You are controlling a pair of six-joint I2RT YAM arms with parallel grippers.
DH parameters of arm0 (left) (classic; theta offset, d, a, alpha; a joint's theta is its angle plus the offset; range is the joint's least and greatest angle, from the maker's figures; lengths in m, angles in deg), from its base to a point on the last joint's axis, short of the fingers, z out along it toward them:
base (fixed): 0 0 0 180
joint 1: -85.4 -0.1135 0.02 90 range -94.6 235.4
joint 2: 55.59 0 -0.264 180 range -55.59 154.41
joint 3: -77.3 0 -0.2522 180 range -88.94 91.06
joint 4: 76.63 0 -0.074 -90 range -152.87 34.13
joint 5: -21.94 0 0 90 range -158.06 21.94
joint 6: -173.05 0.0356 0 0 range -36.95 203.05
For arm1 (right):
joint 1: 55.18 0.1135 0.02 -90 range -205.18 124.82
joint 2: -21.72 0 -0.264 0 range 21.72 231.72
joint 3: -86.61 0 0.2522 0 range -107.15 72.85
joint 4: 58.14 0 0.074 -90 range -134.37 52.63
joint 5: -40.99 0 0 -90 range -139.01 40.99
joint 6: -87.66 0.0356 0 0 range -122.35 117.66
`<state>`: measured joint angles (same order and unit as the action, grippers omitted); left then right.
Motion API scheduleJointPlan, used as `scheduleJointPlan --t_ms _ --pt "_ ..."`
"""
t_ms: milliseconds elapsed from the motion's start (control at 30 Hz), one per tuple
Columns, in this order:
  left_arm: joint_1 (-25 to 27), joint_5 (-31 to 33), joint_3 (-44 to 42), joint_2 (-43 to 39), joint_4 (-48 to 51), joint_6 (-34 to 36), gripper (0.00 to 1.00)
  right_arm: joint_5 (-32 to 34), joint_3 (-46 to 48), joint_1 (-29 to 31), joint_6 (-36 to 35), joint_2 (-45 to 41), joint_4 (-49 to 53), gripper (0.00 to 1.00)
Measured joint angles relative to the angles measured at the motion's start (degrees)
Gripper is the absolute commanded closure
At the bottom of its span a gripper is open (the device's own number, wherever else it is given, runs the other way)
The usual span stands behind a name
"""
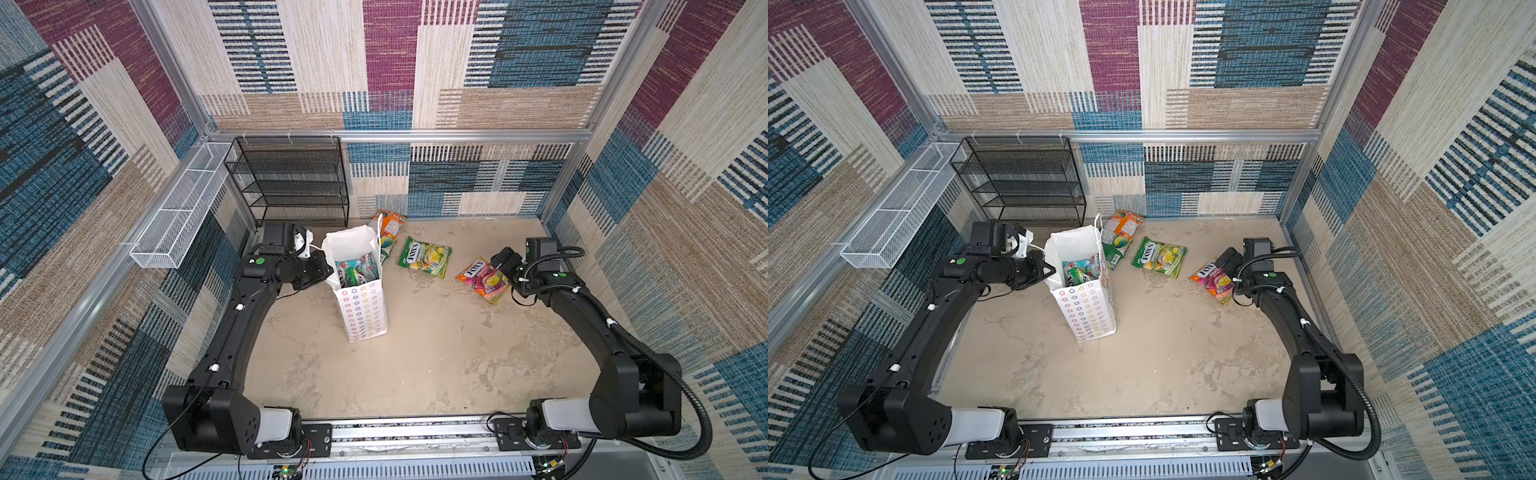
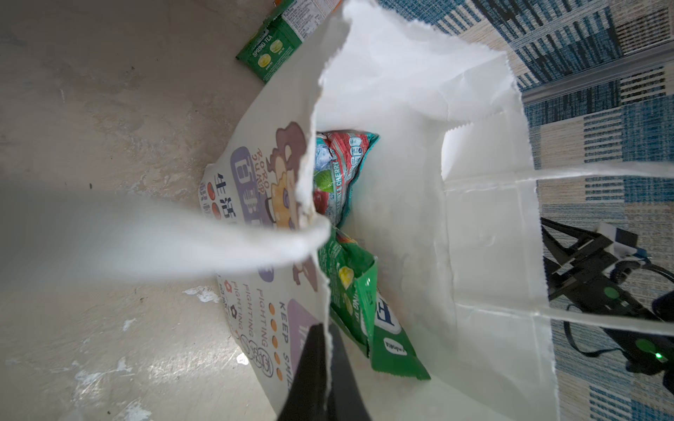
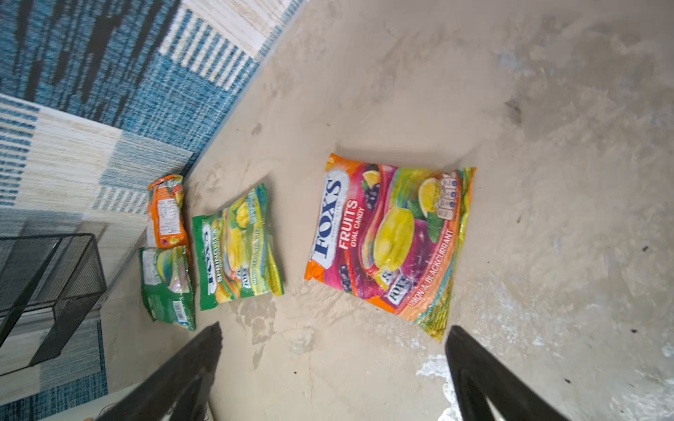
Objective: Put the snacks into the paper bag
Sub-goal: 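Withdraw the right gripper and reach toward the pink Fox's fruits packet, then grasp the pink Fox's fruits packet with the right gripper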
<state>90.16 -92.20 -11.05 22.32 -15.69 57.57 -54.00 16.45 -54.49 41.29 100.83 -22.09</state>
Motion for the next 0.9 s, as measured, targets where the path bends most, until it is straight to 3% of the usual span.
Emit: scheduleJointPlan --t_ms 400,900 --pt "-0.87 -0.39 0.28 1.14 0.33 0.15 1.00 -1.11 5.03 -3.65 0.63 8.79 -6.14 0.09" --pt "-0.85 -1.86 0.07 0.61 0.11 0.13 1.00 -6.99 2.01 -5.60 -0.46 21.20 -12.35 0.40"
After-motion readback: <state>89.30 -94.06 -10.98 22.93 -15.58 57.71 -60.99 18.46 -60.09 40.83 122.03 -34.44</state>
